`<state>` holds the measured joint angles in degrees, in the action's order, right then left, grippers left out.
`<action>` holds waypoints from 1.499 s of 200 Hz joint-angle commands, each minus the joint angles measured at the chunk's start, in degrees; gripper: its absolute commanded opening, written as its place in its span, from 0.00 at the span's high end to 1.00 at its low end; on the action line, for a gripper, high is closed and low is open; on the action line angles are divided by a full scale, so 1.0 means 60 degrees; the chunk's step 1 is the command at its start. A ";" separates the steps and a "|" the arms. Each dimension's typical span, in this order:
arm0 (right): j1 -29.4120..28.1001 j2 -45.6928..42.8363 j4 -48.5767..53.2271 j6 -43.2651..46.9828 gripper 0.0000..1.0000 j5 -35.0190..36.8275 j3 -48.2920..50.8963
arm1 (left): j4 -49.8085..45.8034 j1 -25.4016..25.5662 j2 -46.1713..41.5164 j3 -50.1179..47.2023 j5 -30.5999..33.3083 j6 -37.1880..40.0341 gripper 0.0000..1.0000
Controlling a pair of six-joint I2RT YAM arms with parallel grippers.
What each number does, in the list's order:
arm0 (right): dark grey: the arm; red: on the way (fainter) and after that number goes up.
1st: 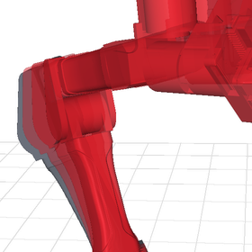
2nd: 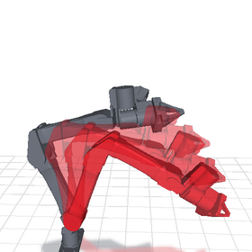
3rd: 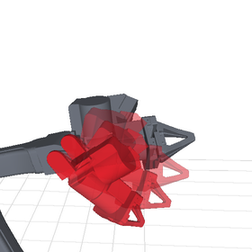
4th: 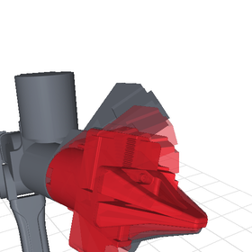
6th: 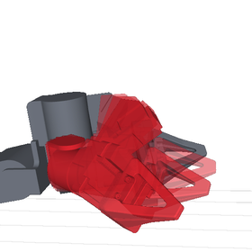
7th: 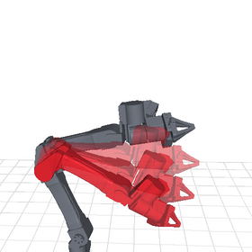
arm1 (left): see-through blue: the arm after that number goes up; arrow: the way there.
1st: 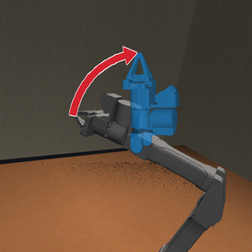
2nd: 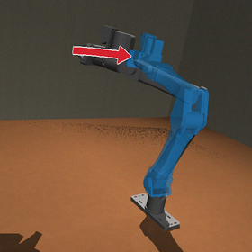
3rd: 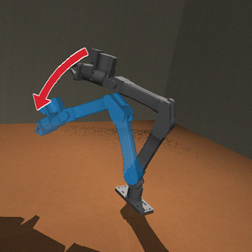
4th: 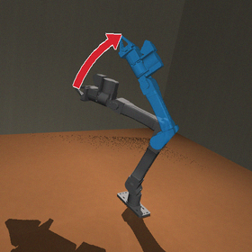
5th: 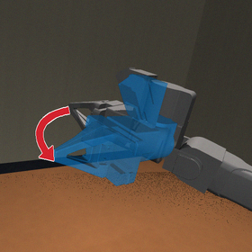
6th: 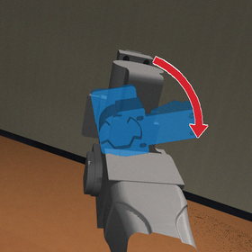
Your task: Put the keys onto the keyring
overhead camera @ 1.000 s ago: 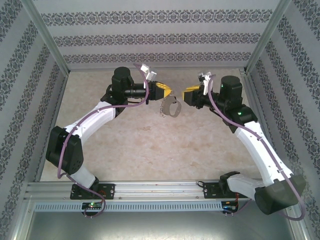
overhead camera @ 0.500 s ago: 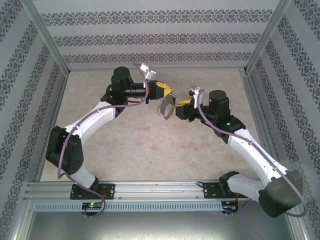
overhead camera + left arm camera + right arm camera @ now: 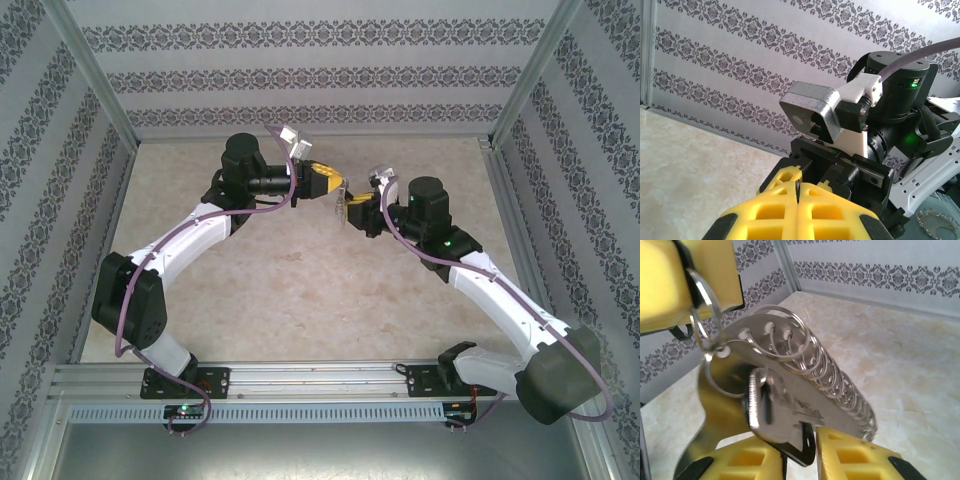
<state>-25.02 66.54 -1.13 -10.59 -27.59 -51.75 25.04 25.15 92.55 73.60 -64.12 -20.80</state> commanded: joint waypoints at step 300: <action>-0.0943 0.0020 0.2083 0.2043 1.00 0.2696 -0.2331 | 0.0806 0.0079 -0.0155 -0.0197 -0.0086 -0.0151 1.00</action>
<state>-29.82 66.48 11.99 0.03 -13.72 -64.05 26.63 25.41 92.55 72.86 -63.83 -21.50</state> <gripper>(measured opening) 0.048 0.066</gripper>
